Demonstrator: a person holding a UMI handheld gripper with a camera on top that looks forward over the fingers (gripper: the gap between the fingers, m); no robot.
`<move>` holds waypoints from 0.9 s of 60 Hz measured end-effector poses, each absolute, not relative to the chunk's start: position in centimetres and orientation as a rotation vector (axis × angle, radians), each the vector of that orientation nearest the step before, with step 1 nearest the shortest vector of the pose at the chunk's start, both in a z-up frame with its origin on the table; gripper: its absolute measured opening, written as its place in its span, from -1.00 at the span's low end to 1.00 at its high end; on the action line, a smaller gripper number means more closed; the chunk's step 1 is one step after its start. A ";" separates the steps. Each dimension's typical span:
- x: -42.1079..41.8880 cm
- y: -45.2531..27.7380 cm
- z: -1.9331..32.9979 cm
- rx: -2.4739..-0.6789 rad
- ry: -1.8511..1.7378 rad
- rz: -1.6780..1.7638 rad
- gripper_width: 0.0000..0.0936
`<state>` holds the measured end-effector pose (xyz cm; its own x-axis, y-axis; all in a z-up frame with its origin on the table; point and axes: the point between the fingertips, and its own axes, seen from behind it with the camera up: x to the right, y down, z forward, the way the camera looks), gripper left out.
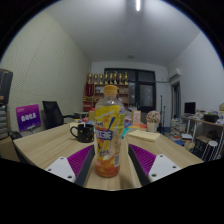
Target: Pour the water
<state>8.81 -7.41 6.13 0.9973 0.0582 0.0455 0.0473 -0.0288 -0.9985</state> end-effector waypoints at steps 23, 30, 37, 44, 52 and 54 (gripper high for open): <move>8.1 -2.8 7.2 -1.585 0.021 -0.042 -0.02; 6.3 -3.1 7.3 -1.581 -0.026 -0.020 -0.09; 6.8 -2.1 8.6 -1.592 -0.176 -0.141 -0.22; 8.4 0.6 13.9 -1.494 -0.423 -0.473 -0.29; 8.8 5.9 19.9 -1.323 -0.762 -0.929 -0.29; 8.4 7.2 20.6 -1.268 -0.866 -1.048 -0.29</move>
